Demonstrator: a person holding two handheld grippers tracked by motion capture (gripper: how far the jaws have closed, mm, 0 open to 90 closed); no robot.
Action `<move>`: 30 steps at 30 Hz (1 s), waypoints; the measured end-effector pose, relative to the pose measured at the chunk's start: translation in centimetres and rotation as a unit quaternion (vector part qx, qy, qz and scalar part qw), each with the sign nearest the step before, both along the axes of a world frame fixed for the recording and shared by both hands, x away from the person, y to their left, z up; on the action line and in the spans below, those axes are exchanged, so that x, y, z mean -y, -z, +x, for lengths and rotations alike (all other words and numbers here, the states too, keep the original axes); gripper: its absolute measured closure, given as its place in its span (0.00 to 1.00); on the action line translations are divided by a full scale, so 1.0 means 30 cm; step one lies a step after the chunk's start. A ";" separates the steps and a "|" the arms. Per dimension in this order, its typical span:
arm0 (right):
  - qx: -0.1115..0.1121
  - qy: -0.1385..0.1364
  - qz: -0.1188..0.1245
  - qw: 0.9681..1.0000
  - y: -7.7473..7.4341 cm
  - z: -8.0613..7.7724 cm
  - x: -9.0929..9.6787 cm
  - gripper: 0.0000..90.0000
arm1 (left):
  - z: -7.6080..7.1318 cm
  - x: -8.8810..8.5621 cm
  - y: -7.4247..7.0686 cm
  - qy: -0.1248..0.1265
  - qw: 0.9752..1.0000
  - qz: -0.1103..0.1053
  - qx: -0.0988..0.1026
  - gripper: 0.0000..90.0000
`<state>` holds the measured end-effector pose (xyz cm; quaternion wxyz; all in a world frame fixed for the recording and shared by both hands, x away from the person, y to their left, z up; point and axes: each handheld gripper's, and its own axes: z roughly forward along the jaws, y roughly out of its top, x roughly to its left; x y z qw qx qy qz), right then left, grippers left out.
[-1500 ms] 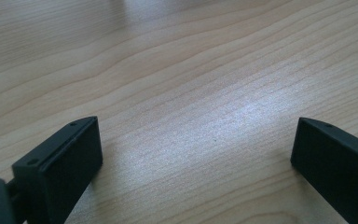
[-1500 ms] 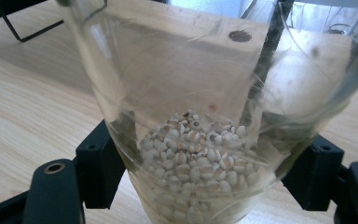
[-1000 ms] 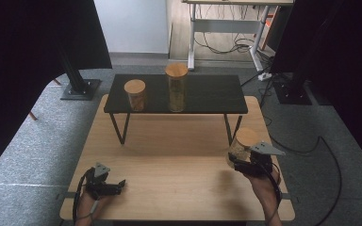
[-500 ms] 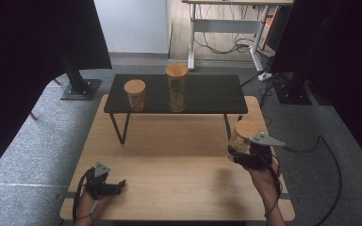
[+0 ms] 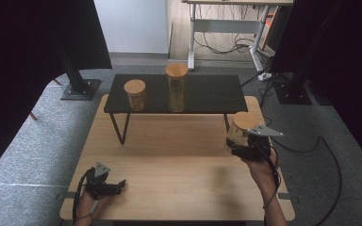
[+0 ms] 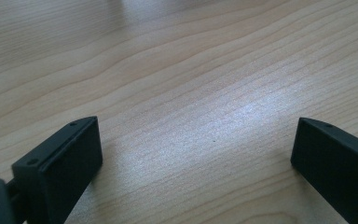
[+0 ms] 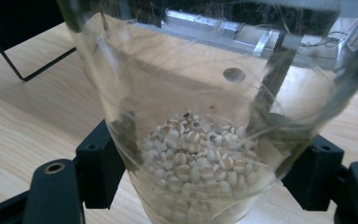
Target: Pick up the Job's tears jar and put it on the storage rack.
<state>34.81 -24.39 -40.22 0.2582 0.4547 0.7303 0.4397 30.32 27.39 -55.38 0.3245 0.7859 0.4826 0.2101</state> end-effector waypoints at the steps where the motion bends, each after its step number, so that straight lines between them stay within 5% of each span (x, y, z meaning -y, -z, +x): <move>1: 0.001 0.000 -0.001 1.000 -0.006 0.003 -0.003 0.28 | 0.000 0.000 -0.001 0.000 1.000 0.001 -0.001 0.02; 30: 0.012 -0.006 0.007 1.000 -0.208 0.132 -0.091 0.28 | -0.001 0.001 0.000 0.006 1.000 0.000 -0.001 0.02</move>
